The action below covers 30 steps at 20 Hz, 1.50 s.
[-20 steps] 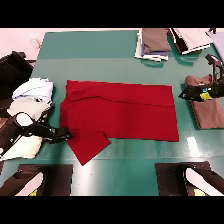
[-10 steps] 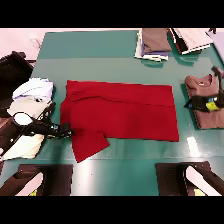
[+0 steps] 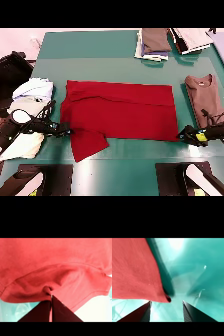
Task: Fold the shirts.
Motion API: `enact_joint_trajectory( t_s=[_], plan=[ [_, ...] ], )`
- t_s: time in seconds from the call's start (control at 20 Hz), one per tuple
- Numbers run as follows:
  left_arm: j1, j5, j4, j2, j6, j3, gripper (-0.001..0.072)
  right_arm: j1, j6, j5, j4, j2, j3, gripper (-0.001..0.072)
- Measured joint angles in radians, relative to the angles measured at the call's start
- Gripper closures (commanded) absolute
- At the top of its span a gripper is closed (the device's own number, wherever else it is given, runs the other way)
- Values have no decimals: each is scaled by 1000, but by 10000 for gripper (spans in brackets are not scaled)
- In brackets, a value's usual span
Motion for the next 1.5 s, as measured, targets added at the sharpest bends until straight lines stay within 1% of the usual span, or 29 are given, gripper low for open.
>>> enact_joint_trajectory(
  t_s=[0.1, 0.15, 0.2, 0.25, 0.3, 0.35, 0.45, 0.55, 0.8, 0.9, 1.0, 1.15, 1.4, 1.5],
  plan=[
    [0, 0, 1, 0, 0, 0, 682, 46, 1, -17, 37, -14, -14, 298],
    [0, 0, 2, 0, 0, 0, 683, 71, 5, -31, 50, -28, -14, 430],
    [0, 0, 2, 0, 1, 0, 684, 100, 6, -52, 60, -47, -8, 538],
    [0, -6, 4, 0, 6, 2, 684, 127, 10, -63, 67, -69, 3, 611],
    [0, -16, 10, 0, 10, 6, 685, 161, 13, -76, 68, -86, 19, 659],
    [0, -31, 24, 3, 13, 12, 685, 187, 13, -81, 64, -100, 37, 692],
    [0, -65, 63, 32, 6, 22, 685, 241, 13, -71, 46, -110, 84, 692],
    [0, -112, 105, 95, -13, 27, 684, 283, 14, -18, -9, -85, 128, 692],
    [0, -318, 148, 275, -70, 34, 684, 327, 21, 136, -171, 81, 181, 693],
    [0, -357, 151, 304, -85, 46, 684, 334, 24, 159, -214, 146, 191, 694],
    [0, -344, 153, 296, -87, 71, 684, 347, 29, 163, -235, 168, 216, 694],
    [0, -252, 157, 196, -58, 146, 683, 386, 50, 127, -253, 109, 290, 694],
    [0, -87, 167, -109, 8, 373, 682, 457, 80, 51, -259, -133, 497, 693],
    [0, -38, 174, -230, 26, 458, 682, 473, 85, 34, -236, -237, 588, 693]
  ],
)
